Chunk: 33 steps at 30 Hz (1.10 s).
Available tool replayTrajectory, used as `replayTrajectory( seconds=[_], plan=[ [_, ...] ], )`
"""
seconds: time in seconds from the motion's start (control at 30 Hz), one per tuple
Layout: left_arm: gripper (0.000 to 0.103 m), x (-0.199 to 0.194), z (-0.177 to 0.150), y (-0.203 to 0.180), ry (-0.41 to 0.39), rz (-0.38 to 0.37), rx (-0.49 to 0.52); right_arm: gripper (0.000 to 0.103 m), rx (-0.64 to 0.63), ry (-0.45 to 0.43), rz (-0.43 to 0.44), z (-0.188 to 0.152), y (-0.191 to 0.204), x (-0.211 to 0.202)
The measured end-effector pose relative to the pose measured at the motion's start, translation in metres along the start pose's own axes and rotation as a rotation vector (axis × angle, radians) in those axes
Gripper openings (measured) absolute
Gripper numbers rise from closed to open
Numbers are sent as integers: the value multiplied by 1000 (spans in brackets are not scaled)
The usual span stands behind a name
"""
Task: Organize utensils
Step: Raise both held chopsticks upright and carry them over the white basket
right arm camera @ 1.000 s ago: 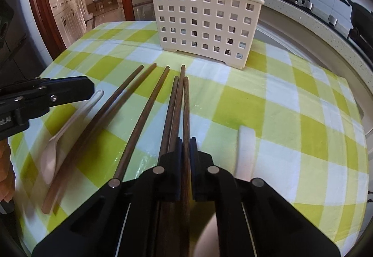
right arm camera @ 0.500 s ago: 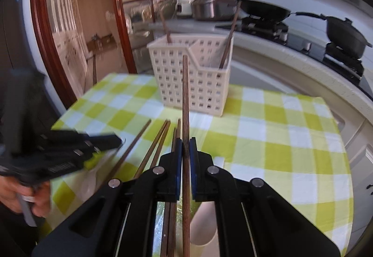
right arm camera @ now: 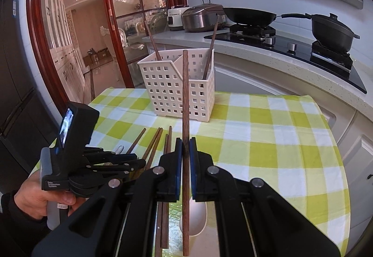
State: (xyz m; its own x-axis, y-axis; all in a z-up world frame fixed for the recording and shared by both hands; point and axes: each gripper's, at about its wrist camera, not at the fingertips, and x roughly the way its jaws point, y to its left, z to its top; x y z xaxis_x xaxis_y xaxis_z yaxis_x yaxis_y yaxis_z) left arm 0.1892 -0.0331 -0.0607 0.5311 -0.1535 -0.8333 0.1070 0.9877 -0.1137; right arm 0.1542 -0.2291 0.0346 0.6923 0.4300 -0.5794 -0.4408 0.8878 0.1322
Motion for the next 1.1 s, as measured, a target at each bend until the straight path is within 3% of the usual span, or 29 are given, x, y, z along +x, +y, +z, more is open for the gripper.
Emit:
replayTrajectory(
  seconds=[0.2, 0.37, 0.53, 0.93, 1.1],
  plan=[
    [15, 5, 3, -15, 14, 109, 50, 6, 11, -9, -4, -2, -4, -4],
    [6, 2, 5, -14, 24, 96, 39, 6, 15, -11, -1, -3, -3, -5],
    [5, -47, -2, -11, -97, -11, 13, 6, 15, -19, -3, -2, -1, -10],
    [5, -140, -26, -9, -297, -41, 26, 6, 0, -38, -6, 5, 8, -25],
    [5, -155, -32, -10, -333, -40, 44, 6, -5, -43, -2, 7, 12, -29]
  ],
)
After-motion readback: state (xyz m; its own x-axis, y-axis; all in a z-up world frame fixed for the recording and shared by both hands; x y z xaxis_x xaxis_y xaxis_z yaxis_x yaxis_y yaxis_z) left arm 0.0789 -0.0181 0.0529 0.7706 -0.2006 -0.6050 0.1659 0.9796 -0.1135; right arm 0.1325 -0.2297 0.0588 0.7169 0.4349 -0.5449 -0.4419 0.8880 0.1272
